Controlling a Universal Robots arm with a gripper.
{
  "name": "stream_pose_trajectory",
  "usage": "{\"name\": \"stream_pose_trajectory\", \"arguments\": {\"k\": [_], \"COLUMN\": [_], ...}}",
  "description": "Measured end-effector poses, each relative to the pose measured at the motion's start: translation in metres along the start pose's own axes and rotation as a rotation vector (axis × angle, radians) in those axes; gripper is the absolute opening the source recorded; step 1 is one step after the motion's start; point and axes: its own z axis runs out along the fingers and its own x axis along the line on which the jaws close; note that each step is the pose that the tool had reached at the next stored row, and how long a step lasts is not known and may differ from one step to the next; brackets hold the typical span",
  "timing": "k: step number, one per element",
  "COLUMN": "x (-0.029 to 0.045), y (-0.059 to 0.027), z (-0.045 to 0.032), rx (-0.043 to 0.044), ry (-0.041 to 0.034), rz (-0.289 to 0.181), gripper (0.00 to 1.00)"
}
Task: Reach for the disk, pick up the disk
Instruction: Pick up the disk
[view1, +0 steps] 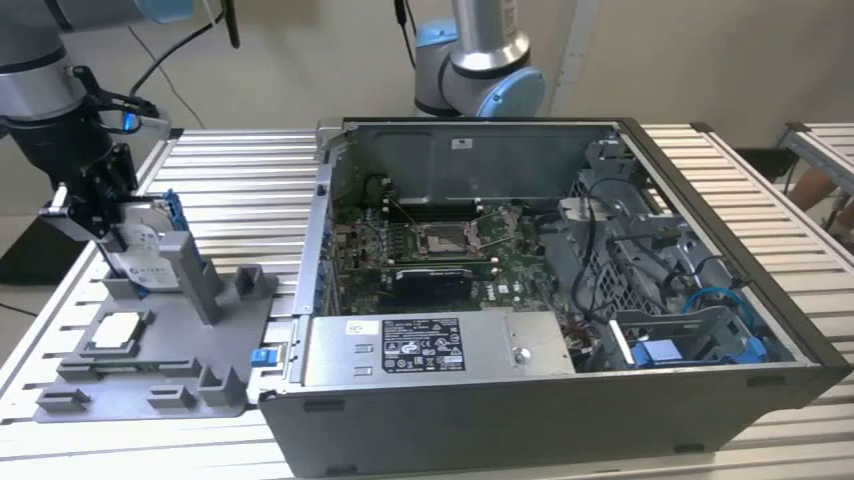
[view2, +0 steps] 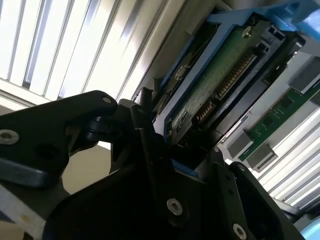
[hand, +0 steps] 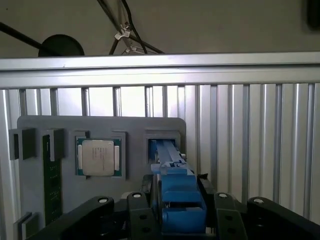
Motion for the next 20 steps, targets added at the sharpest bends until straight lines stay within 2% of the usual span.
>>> {"name": "stream_pose_trajectory", "arguments": {"k": [1, 20], "x": [0.0001, 0.0], "y": [0.0, -0.0001], "z": [0.0, 0.0], "rx": [0.0001, -0.0002], "ry": [0.0007, 0.0002], "rz": [0.0, 0.0], "gripper": [0.0, 0.0]}}
